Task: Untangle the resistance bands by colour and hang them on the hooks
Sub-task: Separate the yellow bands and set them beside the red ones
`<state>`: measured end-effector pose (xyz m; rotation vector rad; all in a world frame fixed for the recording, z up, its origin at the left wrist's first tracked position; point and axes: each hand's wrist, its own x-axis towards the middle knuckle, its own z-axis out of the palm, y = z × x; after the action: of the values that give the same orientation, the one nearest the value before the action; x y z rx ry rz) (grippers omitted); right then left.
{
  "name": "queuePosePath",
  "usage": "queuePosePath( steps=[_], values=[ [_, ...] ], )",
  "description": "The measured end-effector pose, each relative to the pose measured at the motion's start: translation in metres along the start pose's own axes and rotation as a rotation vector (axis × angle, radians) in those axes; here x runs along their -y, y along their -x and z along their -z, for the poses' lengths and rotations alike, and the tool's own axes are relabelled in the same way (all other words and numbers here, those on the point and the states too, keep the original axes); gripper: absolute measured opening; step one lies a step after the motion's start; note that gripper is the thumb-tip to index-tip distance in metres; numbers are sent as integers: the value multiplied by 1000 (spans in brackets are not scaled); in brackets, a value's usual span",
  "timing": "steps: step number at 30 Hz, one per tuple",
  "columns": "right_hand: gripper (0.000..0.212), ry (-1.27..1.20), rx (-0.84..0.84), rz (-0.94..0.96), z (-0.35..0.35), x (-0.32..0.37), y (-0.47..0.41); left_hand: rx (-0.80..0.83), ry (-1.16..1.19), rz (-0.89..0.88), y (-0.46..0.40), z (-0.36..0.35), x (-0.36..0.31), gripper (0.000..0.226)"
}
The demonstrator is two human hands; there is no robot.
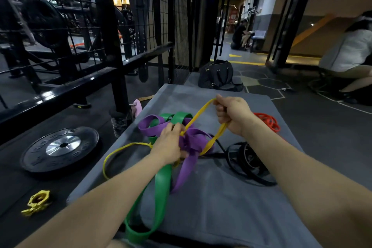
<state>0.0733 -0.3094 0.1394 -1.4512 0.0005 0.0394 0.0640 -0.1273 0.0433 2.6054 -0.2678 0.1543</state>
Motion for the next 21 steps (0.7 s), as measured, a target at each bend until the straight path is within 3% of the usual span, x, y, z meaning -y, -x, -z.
queuePosePath(
  steps=[4,6,8,11,12,16,19,21],
  values=[
    [34,4,-38,-1,11,6,2,-94,-326,-5,14,-13,13,65],
    [35,70,-69,-1,16,-5,0,-61,-215,77,15,-19,24,54],
    [36,206,-110,-16,23,-25,-3,-35,-27,162,14,-21,37,29],
    [36,603,-135,-65,39,-54,-8,-45,85,229,13,-21,50,13],
    [34,769,-119,-106,44,-60,-9,-28,78,238,13,-22,51,20],
    [15,1275,-74,-174,48,-71,-9,149,-11,313,20,-28,42,83],
    [35,1416,-71,8,29,-77,-9,194,-19,348,29,-42,39,111],
    [35,1389,-22,119,12,-81,-11,178,5,339,32,-50,40,109]
  ],
)
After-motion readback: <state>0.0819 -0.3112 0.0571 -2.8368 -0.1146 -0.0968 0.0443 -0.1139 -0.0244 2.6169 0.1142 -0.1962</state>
